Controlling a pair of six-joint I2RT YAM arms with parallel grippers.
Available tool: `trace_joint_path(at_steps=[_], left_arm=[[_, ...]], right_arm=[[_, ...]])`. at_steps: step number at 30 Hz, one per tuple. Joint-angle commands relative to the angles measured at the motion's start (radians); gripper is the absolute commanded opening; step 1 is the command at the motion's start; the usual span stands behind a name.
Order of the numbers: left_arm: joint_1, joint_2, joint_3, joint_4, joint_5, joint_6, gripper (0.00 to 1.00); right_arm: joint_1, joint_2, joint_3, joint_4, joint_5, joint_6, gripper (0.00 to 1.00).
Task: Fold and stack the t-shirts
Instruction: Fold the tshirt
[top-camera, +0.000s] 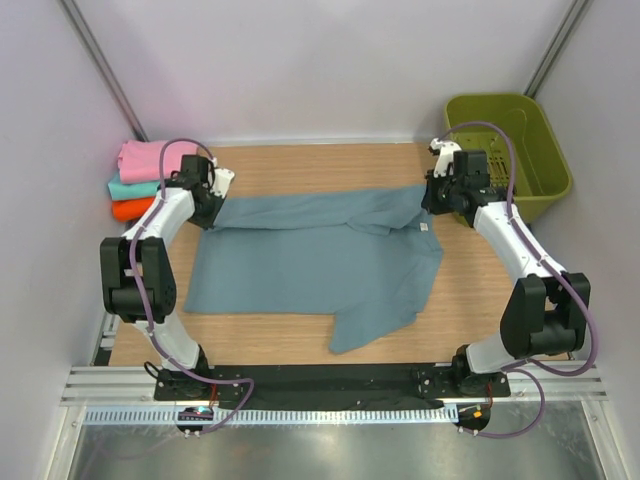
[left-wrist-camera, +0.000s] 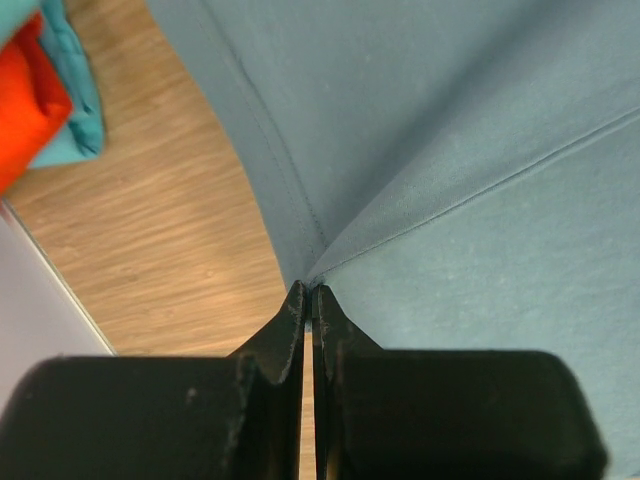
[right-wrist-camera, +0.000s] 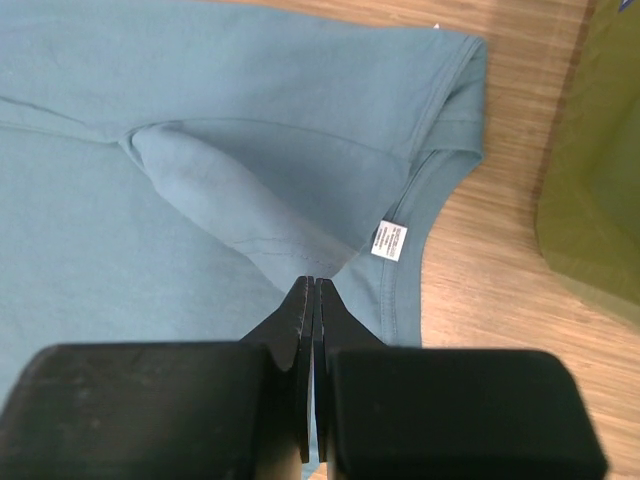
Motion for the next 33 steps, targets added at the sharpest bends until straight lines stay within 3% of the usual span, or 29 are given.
trace_joint_path(at_steps=[1,20,22,23,25,26,28,29,31,33], left_arm=[[0.010,-0.052,-0.032,0.007,-0.026,-0.024,0.00],[0.021,-0.012,-0.070,0.037,-0.080,-0.008,0.00],[0.021,-0.019,-0.069,0.024,-0.083,-0.028,0.10],[0.021,-0.028,-0.060,0.005,-0.080,-0.039,0.33],[0.021,-0.097,-0.056,0.005,-0.057,-0.085,0.57],[0.021,-0.126,-0.053,0.008,-0.045,-0.102,0.78],[0.021,-0.180,-0.041,0.004,0.012,-0.131,0.82],[0.020,-0.188,-0.030,-0.007,0.030,-0.164,0.83],[0.020,-0.190,0.006,-0.053,0.084,-0.195,0.83],[0.020,-0.179,0.029,-0.111,0.121,-0.232,0.81]], right_arm=[[0.011,-0.060,-0.030,0.033,-0.008,0.001,0.01],[0.012,-0.086,-0.127,0.059,0.021,-0.047,0.01],[0.011,-0.092,-0.121,0.055,0.023,-0.049,0.01],[0.011,-0.095,-0.098,0.047,0.024,-0.047,0.01],[0.011,-0.115,-0.072,0.027,0.027,-0.042,0.01],[0.011,-0.120,-0.047,0.024,0.027,-0.042,0.04],[0.012,-0.126,-0.037,0.019,0.030,-0.038,0.18],[0.011,-0.126,-0.033,0.019,0.039,-0.035,0.38],[0.011,-0.129,-0.026,0.015,0.062,-0.029,0.47],[0.011,-0.138,-0.003,0.001,0.047,-0.029,0.49]])
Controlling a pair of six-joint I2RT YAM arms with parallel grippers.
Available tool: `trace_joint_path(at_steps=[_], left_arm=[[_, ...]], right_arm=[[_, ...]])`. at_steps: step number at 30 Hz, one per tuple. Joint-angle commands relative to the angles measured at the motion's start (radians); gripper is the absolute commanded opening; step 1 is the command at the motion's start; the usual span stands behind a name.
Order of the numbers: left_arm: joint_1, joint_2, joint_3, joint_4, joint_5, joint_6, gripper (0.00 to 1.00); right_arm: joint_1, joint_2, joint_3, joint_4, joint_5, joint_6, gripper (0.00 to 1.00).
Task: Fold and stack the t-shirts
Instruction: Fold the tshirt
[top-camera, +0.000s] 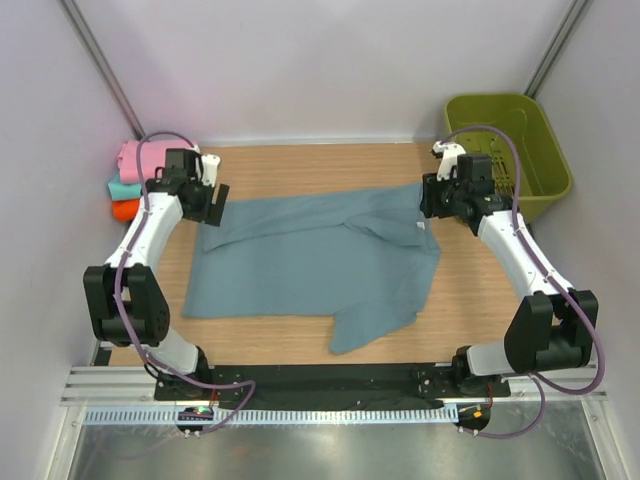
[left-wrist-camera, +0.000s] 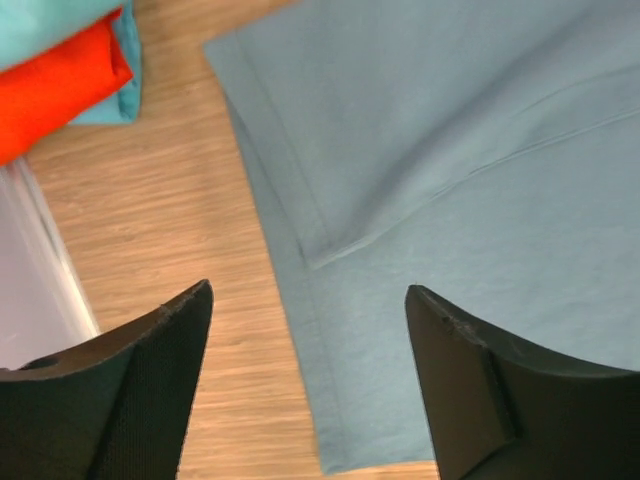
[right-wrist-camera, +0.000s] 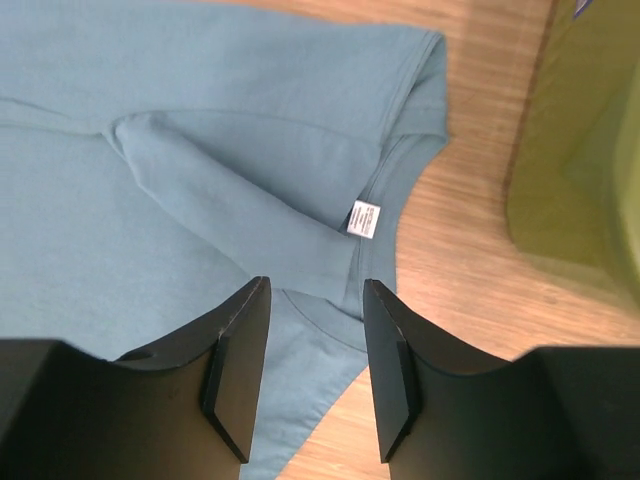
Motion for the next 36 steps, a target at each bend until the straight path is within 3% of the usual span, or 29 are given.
trace_joint_path(at_steps=[1,4,7,11,12,16,22,36], left_arm=[[0.005,-0.016,0.057,-0.093,0.142,-0.094,0.77],[0.005,0.009,0.059,-0.151,0.245,-0.127,0.60],[0.003,0.032,0.042,-0.159,0.268,-0.154,0.49],[0.002,0.039,0.023,-0.147,0.276,-0.170,0.43],[0.002,0.044,0.022,-0.145,0.285,-0.180,0.42],[0.002,0.073,0.031,-0.171,0.345,-0.193,0.22],[0.002,0.085,-0.041,-0.187,0.382,-0.197,0.00],[0.002,0.150,-0.067,-0.227,0.348,-0.166,0.00]], right_arm=[[0.008,-0.058,0.071,0.000,0.004,-0.001,0.49],[0.052,-0.066,0.112,-0.035,0.007,-0.030,0.49],[0.151,-0.045,0.149,-0.121,-0.021,-0.106,0.47],[0.303,0.029,0.106,-0.187,-0.007,-0.238,0.45],[0.313,0.052,0.111,-0.193,-0.021,-0.263,0.45],[0.317,0.194,0.183,-0.200,-0.042,-0.272,0.40],[0.331,0.333,0.223,-0.152,-0.041,-0.289,0.40],[0.336,0.521,0.301,-0.098,-0.049,-0.291,0.38]])
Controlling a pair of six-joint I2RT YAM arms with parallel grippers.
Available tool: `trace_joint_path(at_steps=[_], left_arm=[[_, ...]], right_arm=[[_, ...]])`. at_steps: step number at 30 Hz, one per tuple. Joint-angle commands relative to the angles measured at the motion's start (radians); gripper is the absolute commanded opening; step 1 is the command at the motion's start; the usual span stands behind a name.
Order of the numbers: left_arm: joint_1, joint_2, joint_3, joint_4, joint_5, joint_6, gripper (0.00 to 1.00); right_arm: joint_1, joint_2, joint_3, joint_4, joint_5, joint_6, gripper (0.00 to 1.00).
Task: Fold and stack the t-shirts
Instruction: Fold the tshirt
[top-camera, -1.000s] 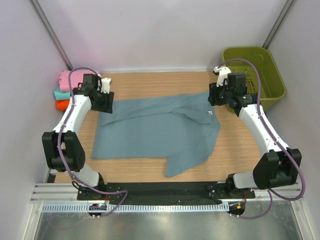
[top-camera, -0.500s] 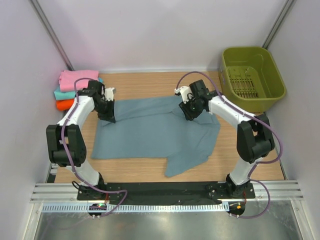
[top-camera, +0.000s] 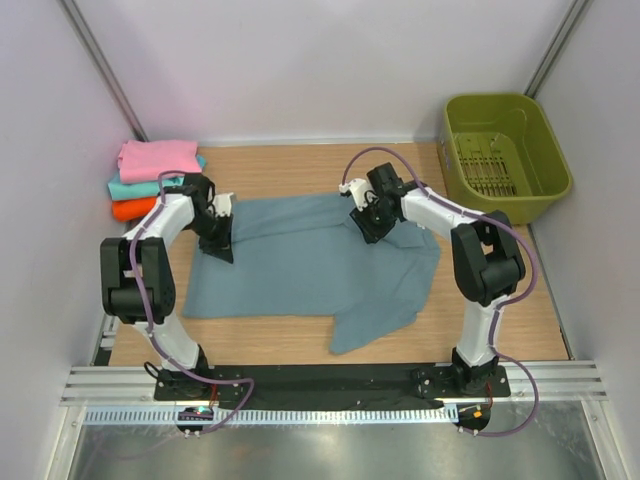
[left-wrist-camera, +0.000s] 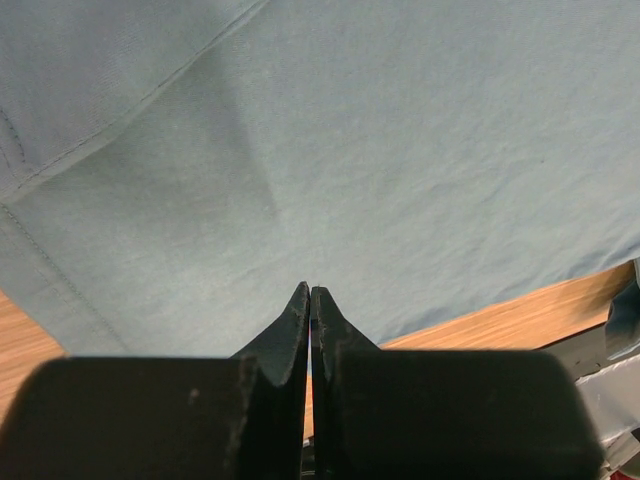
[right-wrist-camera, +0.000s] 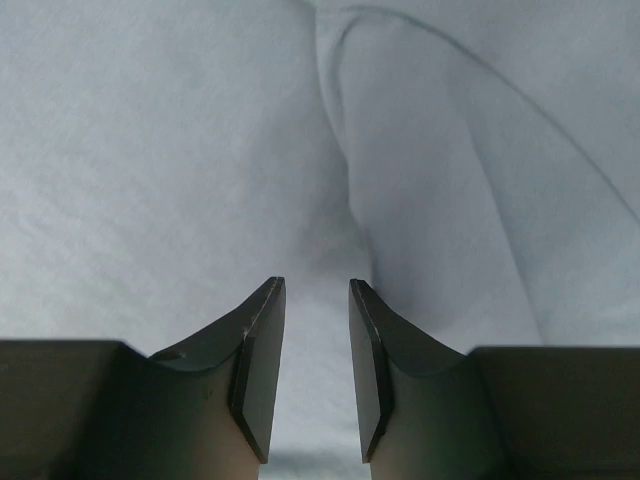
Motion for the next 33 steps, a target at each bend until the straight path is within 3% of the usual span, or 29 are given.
trace_joint_path(at_steps=[1,20,25,33], left_arm=[[0.002,0.006,-0.005,-0.013,-0.003,0.015,0.00],[0.002,0.067,-0.004,-0.024,0.005,0.012,0.00],[0.002,0.058,-0.005,-0.022,0.005,0.010,0.00],[0.002,0.070,0.007,-0.024,0.016,0.007,0.00]], right_arm=[[0.000,0.037,0.080,0.046,-0.007,0.010,0.38],[-0.103,0.253,0.397,0.061,0.101,-0.019,0.39],[-0.092,0.162,0.374,0.063,0.067,0.049,0.41],[-0.044,-0.001,0.186,0.052,0.013,0.078,0.41]])
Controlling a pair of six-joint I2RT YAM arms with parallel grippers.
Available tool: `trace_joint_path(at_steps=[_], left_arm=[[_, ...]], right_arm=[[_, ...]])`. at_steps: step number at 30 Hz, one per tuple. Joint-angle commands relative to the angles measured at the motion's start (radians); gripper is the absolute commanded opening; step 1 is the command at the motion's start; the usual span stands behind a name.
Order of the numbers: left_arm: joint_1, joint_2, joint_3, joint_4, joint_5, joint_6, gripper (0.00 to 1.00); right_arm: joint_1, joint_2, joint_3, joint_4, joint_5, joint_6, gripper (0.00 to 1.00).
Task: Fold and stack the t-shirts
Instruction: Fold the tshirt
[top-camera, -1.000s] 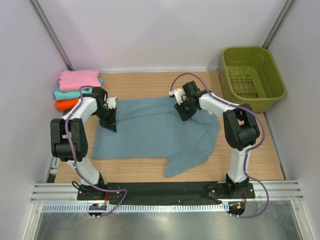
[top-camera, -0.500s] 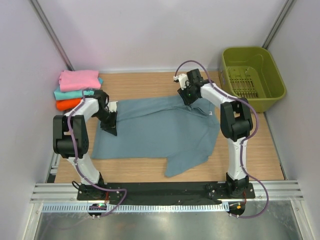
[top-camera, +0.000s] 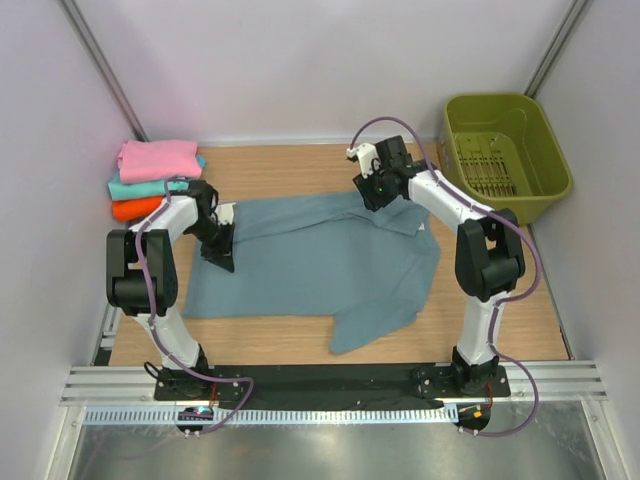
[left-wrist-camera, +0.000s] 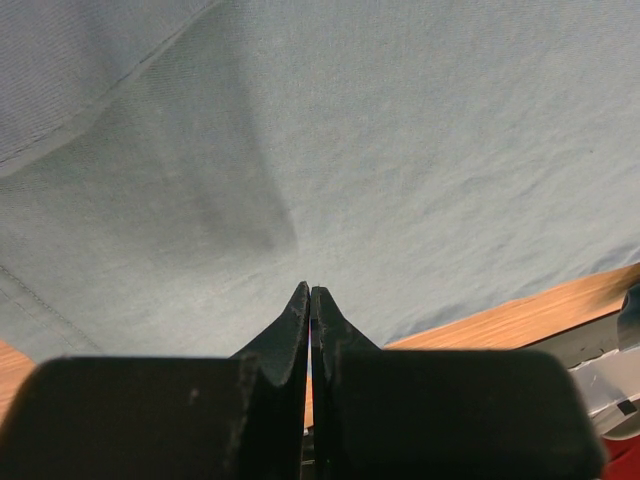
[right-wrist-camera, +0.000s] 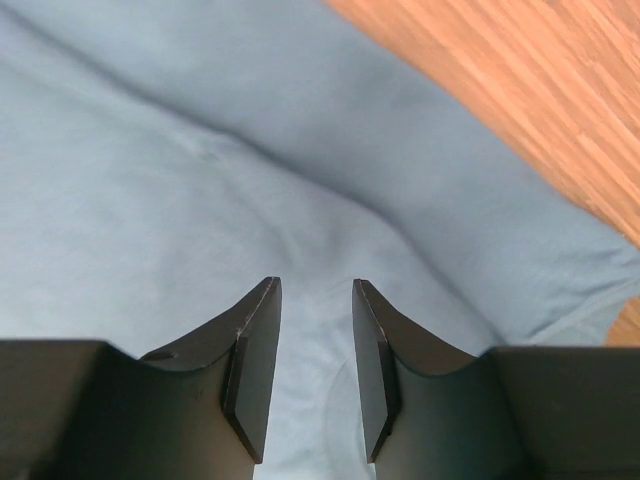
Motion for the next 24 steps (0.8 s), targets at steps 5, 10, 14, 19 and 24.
trace_joint_path(at_steps=[5,10,14,19,24], left_arm=[[0.001,0.001,0.047,-0.017,0.021,0.002,0.00],[0.001,-0.011,0.037,-0.015,0.010,0.002,0.03],[0.001,-0.020,0.025,-0.007,0.001,0.002,0.05],[0.001,-0.022,0.022,-0.004,-0.002,0.002,0.05],[0.001,-0.023,0.023,-0.004,-0.001,0.001,0.05]], right_arm=[[0.030,-0.097,-0.124,0.011,-0.012,0.004,0.41],[0.027,-0.075,-0.153,0.039,0.017,-0.024,0.41],[0.027,-0.048,-0.141,0.057,0.031,-0.030,0.41],[0.027,-0.011,-0.111,0.062,0.043,-0.039,0.41],[0.027,0.029,-0.088,0.072,0.057,-0.042,0.41]])
